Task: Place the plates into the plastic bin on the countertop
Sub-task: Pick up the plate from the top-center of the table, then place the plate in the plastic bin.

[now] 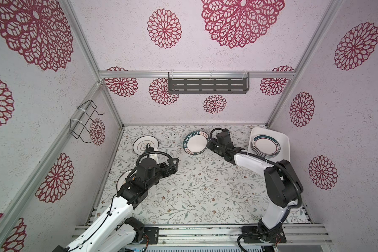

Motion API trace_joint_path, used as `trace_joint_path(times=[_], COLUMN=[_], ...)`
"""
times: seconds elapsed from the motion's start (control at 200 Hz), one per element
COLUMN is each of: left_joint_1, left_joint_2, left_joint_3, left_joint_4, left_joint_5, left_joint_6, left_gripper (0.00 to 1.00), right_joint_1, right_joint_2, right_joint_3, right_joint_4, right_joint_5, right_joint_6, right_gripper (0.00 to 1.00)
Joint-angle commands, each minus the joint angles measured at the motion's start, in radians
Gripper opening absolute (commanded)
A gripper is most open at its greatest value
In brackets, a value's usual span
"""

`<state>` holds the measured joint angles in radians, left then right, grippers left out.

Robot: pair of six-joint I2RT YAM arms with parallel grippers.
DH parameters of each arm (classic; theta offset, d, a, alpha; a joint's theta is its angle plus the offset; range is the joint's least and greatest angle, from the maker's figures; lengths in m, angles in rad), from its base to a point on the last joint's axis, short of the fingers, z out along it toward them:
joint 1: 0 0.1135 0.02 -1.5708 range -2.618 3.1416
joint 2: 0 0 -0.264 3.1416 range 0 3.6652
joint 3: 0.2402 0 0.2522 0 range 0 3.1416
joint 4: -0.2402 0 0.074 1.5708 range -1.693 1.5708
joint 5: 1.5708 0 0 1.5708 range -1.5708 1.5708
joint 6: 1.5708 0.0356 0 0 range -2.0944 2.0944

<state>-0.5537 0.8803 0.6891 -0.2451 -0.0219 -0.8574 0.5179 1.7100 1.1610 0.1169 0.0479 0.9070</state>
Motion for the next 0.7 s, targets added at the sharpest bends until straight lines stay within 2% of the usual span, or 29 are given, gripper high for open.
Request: trace_joint_path(times=[0.0, 0.23, 0.696], left_joint_1=[-0.060, -0.171, -0.248], left_joint_2=[0.057, 0.225, 0.480], left_joint_3=[0.018, 0.096, 0.257], left_joint_4=[0.069, 0.174, 0.257], left_joint_5=[-0.074, -0.129, -0.079], left_joint_6=[-0.010, 0.019, 0.069], left_gripper=[0.97, 0.97, 0.97], right_joint_1=[-0.015, -0.057, -0.225], right_joint_2=[-0.124, -0.266, -0.504], right_joint_3=[-0.042, -0.124, -0.267], right_joint_4=[0.024, -0.002, -0.052], right_joint_5=[-0.004, -0.044, -0.079], right_joint_6=[-0.040, -0.064, -0.084], right_gripper=[0.00, 0.00, 0.00])
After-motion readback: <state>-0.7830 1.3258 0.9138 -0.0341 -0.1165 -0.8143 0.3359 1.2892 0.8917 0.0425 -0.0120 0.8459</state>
